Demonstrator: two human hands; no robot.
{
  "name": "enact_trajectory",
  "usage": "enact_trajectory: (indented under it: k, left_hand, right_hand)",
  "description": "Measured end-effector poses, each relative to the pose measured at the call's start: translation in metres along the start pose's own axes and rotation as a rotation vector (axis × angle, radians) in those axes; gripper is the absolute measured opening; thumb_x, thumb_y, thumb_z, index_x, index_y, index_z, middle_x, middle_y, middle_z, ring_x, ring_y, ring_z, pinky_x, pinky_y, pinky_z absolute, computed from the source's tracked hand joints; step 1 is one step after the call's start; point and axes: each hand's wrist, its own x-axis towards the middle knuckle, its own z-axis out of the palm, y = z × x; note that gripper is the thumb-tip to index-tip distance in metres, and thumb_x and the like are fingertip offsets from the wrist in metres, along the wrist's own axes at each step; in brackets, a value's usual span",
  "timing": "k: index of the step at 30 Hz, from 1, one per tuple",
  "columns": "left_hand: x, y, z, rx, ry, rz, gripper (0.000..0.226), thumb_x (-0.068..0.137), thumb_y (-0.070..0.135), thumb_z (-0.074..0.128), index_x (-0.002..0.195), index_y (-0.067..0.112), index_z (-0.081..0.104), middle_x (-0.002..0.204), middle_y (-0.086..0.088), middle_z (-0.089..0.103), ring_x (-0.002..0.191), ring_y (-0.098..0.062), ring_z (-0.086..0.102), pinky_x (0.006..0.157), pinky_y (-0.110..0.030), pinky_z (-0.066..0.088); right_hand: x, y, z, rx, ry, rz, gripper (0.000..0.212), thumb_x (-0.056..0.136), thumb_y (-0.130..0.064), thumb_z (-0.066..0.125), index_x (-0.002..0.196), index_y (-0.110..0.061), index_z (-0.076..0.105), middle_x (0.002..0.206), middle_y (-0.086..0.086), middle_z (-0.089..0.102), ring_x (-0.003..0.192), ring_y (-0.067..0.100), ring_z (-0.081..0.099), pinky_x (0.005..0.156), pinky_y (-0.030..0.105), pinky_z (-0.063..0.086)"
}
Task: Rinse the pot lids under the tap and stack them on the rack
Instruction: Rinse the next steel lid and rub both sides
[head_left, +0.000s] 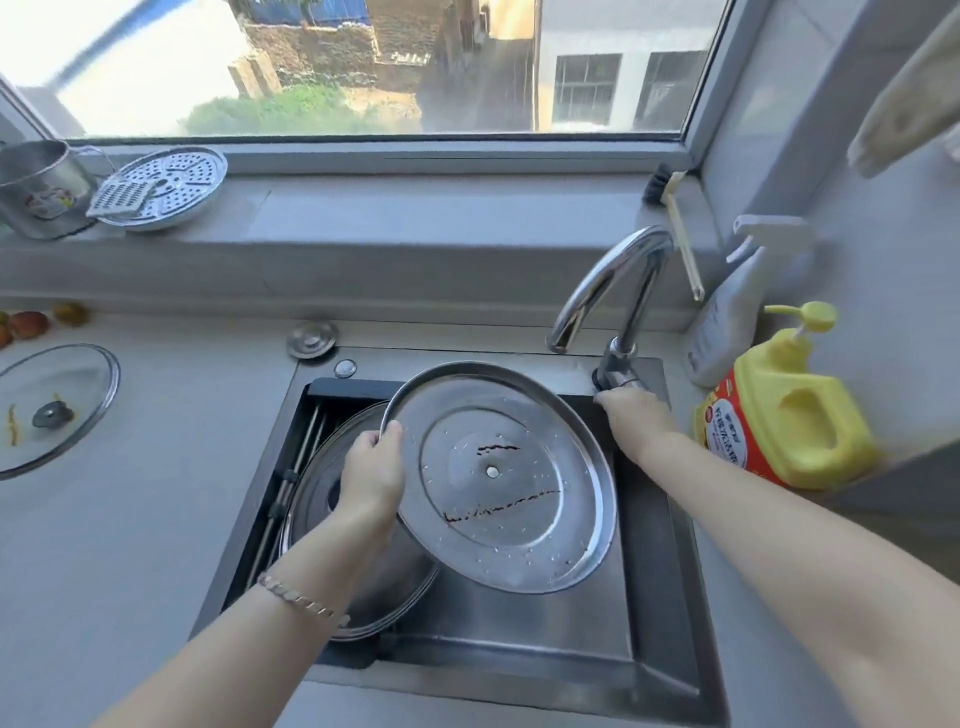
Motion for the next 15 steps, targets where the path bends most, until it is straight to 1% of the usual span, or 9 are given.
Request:
enact_trajectory:
  k: [3, 5, 7, 10, 15]
  left_hand:
    - [0.007, 0.006, 0.010, -0.012, -0.006, 0.004, 0.026, 0.097, 0.029, 0.038, 0.085, 0.009, 0.049, 0.084, -0.007, 0.048, 0.080, -0.022, 0.044, 0.065, -0.032, 0.034]
    - [0.012, 0.009, 0.015, -0.014, -0.009, 0.008, 0.026, 0.097, 0.029, 0.038, 0.084, 0.009, 0.047, 0.080, -0.006, 0.045, 0.076, -0.021, 0.042, 0.064, -0.032, 0.032]
    - [0.018, 0.012, 0.020, -0.019, -0.012, 0.006, 0.026, 0.097, 0.028, 0.038, 0.078, 0.012, 0.045, 0.076, -0.005, 0.043, 0.071, -0.020, 0.040, 0.062, -0.031, 0.031]
    - [0.029, 0.012, 0.025, -0.039, -0.008, -0.011, 0.026, 0.096, 0.029, 0.039, 0.073, 0.016, 0.043, 0.077, -0.005, 0.044, 0.077, -0.020, 0.042, 0.070, -0.033, 0.034]
    - [0.040, 0.009, 0.027, -0.023, -0.024, -0.014, 0.021, 0.095, 0.029, 0.040, 0.084, 0.011, 0.046, 0.085, -0.010, 0.045, 0.080, -0.021, 0.042, 0.072, -0.033, 0.033]
  right_hand:
    - [-0.001, 0.008, 0.005, 0.009, 0.046, -0.017, 0.033, 0.089, 0.001, 0.044, 0.117, -0.009, 0.057, 0.119, 0.014, 0.060, 0.109, 0.035, 0.055, 0.088, 0.037, 0.048]
    - [0.000, 0.009, 0.007, -0.031, 0.067, -0.039, 0.029, 0.087, 0.002, 0.045, 0.111, -0.008, 0.059, 0.110, 0.014, 0.064, 0.102, 0.034, 0.059, 0.082, 0.035, 0.050]
    - [0.000, 0.009, 0.007, -0.070, 0.073, -0.054, 0.022, 0.086, 0.002, 0.046, 0.102, -0.006, 0.059, 0.102, 0.013, 0.066, 0.096, 0.033, 0.062, 0.076, 0.035, 0.048]
    - [0.001, 0.009, 0.007, -0.097, 0.077, -0.065, 0.019, 0.087, -0.001, 0.049, 0.100, -0.007, 0.060, 0.100, 0.011, 0.067, 0.094, 0.032, 0.063, 0.074, 0.034, 0.049]
    - [-0.004, 0.011, 0.007, -0.100, 0.090, -0.060, 0.018, 0.088, 0.001, 0.047, 0.099, -0.006, 0.060, 0.101, 0.011, 0.066, 0.096, 0.032, 0.062, 0.072, 0.034, 0.045]
